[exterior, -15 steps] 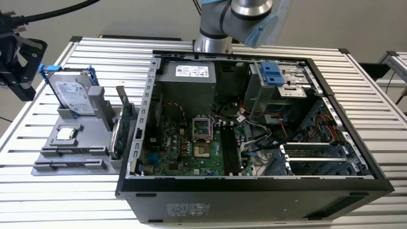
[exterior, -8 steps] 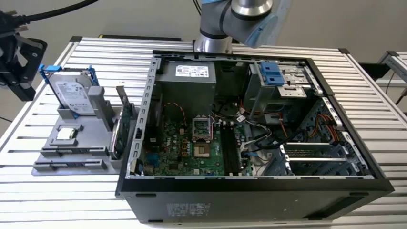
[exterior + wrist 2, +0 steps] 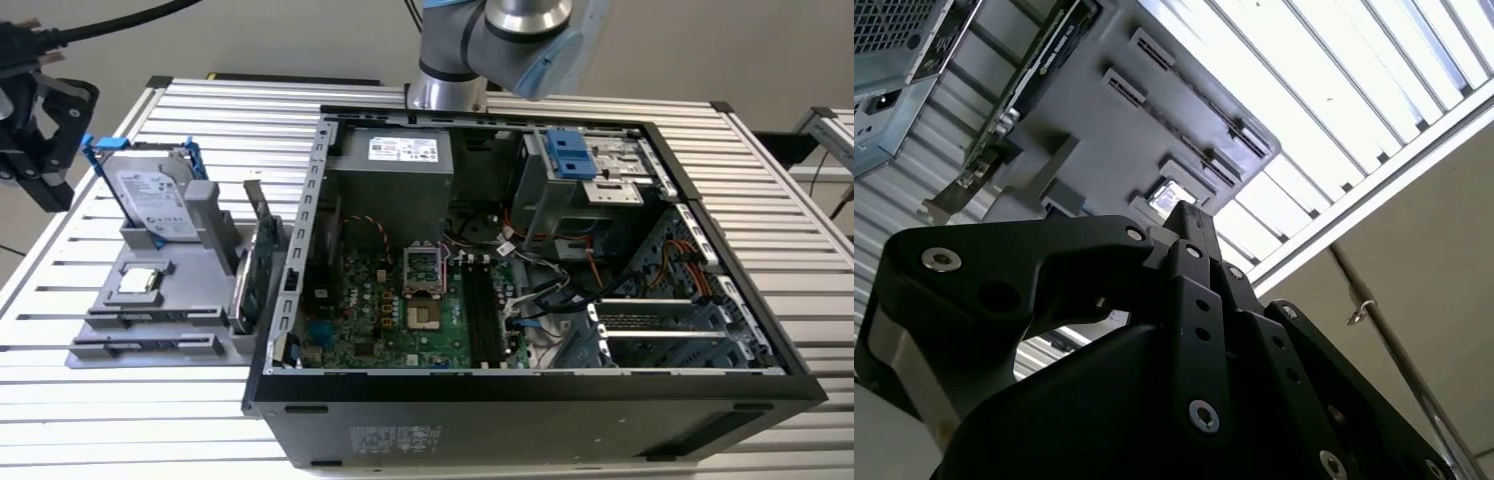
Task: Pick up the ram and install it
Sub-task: 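Pick up the ram and move it above insertion slot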
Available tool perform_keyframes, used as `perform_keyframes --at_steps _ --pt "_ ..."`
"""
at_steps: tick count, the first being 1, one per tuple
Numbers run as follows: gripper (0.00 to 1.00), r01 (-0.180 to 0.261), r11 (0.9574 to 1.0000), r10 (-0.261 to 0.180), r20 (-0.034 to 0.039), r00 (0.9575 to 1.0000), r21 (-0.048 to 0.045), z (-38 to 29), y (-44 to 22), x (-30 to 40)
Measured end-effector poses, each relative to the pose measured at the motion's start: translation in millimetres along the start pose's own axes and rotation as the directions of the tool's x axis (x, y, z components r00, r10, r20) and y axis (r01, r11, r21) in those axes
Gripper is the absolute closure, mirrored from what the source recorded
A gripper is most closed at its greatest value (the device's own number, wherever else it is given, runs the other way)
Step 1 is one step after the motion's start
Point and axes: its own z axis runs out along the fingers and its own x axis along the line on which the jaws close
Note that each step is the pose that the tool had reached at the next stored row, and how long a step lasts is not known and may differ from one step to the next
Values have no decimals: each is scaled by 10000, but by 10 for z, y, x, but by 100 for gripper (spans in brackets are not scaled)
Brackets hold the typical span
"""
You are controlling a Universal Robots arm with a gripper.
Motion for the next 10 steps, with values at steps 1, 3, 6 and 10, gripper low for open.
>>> perform_keyframes --at_steps 1,3,6,10 --pt "100 46 10000 -46 -3 10000 -1 0 0 0" --pt "100 136 9999 -136 -8 9999 -2 -1 0 0" --pt "100 258 9997 -258 -14 9997 -4 0 0 0" --pt "100 414 9991 -415 -23 9991 -7 0 0 0"
